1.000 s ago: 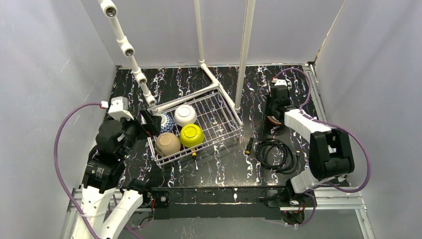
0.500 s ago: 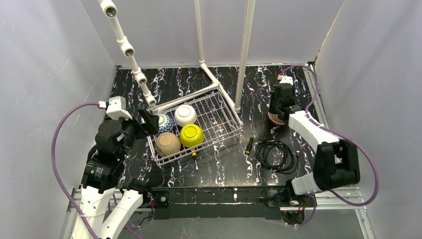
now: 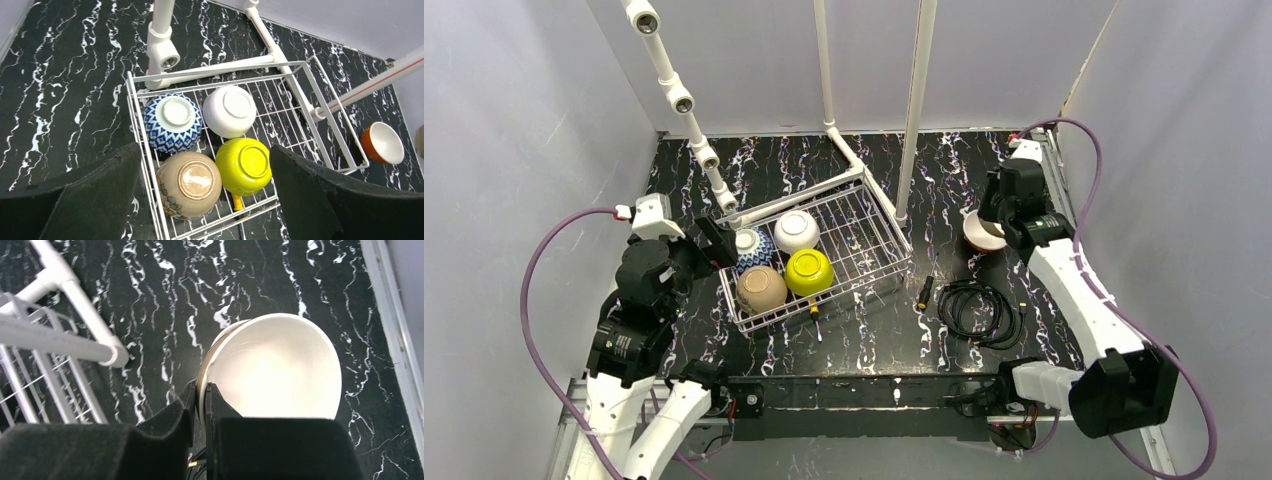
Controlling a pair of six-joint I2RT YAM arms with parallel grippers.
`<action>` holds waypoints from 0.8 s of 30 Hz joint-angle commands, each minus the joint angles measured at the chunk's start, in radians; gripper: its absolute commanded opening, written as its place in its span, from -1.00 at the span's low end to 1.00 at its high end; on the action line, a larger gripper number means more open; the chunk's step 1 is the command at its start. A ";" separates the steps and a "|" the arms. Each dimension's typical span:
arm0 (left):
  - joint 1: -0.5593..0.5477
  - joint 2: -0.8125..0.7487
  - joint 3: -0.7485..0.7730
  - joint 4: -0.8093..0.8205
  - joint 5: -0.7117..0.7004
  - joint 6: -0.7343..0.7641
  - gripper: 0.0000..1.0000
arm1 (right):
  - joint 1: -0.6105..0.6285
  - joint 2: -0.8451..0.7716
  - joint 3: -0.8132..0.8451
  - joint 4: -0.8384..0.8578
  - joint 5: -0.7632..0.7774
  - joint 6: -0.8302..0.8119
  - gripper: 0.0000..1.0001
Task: Load the bowls into the dish rack
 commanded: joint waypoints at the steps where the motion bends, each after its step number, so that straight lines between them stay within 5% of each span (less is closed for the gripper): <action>1: 0.001 -0.013 0.031 -0.040 -0.100 -0.032 0.96 | -0.001 -0.124 0.020 0.011 -0.103 0.003 -0.97; 10: 0.001 -0.037 -0.014 -0.048 -0.207 -0.115 0.96 | 0.000 -0.287 -0.091 0.128 -0.474 0.107 -0.97; 20: 0.001 -0.034 -0.016 -0.009 -0.075 -0.062 0.97 | 0.014 -0.322 -0.189 0.418 -0.591 0.373 -0.97; 24: 0.001 -0.035 -0.014 0.004 -0.018 -0.051 0.97 | 0.132 -0.268 -0.183 0.583 -0.565 0.496 -0.97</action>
